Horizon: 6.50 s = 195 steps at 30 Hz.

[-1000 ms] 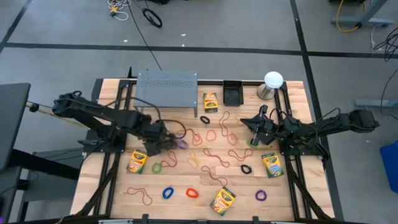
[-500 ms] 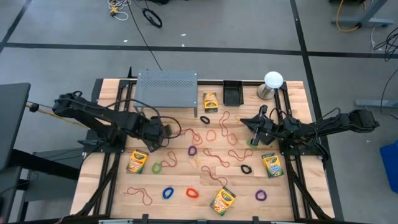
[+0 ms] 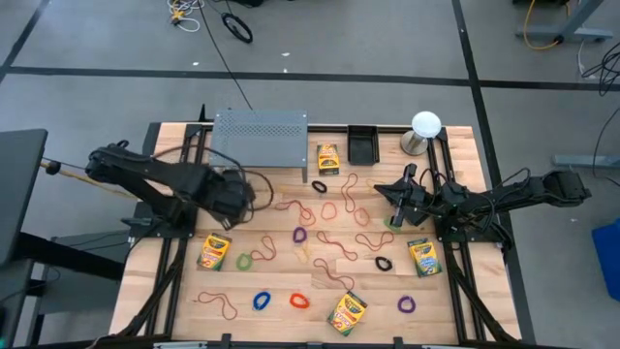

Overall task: Pick & Place Office Desk Supplies
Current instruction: Put the left black bin on the shelf

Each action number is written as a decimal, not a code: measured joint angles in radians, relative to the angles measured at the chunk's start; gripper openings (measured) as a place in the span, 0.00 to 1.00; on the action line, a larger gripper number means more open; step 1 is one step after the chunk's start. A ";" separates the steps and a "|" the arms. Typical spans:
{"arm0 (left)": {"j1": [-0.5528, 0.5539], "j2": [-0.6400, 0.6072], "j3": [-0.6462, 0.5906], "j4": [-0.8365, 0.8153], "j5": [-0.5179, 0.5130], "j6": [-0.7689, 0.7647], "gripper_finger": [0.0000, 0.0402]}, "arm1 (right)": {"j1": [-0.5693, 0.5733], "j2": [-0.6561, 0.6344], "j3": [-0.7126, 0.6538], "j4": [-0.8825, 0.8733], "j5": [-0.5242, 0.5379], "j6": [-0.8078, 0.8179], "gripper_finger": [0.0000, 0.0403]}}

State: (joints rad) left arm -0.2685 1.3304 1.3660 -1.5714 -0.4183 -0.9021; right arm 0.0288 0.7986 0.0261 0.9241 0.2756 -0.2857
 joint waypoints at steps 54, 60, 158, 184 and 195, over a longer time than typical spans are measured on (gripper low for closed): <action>0.656 0.284 0.412 0.172 -0.059 0.907 0.46 | 0.001 0.000 0.000 -0.009 -0.006 -0.009 0.02; 0.914 0.290 0.407 0.191 0.189 1.052 0.42 | 0.001 0.000 0.000 -0.008 -0.006 -0.008 0.02; 1.331 -0.118 -0.152 0.445 0.376 0.611 0.19 | 0.001 0.000 0.000 0.016 -0.092 -0.019 0.02; 1.215 0.129 0.009 0.335 0.328 0.597 0.02 | 0.000 0.000 0.000 0.048 -0.097 -0.019 0.02; 1.225 0.136 0.009 0.290 0.230 0.523 0.02 | 0.001 0.000 0.000 0.046 -0.100 -0.019 0.02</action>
State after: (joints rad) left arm 0.9562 1.4662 1.3746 -1.2817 -0.1885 -0.3791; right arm 0.0295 0.7982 0.0261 0.9703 0.1753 -0.3050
